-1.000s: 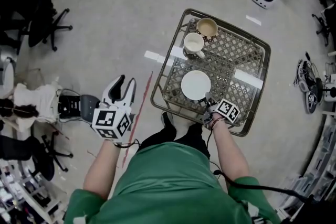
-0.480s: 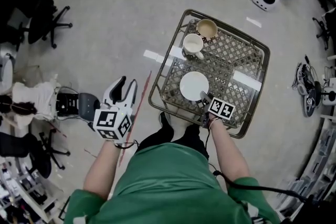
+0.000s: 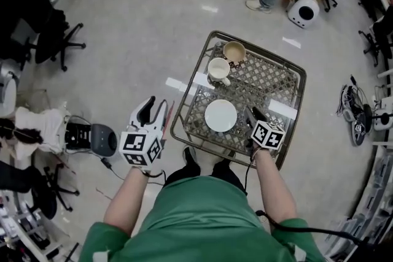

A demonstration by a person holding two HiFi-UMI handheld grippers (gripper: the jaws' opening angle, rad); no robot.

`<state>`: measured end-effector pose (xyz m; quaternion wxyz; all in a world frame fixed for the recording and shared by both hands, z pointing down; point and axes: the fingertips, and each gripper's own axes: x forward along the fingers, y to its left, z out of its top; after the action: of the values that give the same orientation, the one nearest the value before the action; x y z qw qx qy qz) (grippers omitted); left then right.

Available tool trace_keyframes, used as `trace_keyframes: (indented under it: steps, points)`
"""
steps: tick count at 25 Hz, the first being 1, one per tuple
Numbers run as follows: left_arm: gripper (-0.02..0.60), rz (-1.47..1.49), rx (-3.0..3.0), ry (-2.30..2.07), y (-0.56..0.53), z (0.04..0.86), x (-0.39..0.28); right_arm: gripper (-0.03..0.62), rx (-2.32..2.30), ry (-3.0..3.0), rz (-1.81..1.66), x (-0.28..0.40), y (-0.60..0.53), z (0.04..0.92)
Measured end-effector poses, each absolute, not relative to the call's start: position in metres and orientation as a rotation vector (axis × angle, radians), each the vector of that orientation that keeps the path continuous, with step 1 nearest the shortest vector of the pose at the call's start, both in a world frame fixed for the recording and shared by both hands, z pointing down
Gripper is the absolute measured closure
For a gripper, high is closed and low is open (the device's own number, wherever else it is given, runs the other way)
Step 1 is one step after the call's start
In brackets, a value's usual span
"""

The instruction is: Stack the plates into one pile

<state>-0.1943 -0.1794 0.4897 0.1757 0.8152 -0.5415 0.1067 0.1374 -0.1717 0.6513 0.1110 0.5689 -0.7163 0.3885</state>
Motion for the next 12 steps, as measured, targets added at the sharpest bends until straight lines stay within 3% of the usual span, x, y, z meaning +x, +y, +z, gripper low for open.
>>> trace_keyframes:
  steps: [5,12]
  points:
    - [0.426,0.260,2.347,-1.561,-0.202,0.467,-0.173,0.515,1.726,-2.228,0.795,0.156,-0.194,0.550]
    - [0.430,0.141,2.418,-1.596,-0.232,0.416,-0.140,0.546,1.787,-2.403,0.286,0.164,-0.203,0.406]
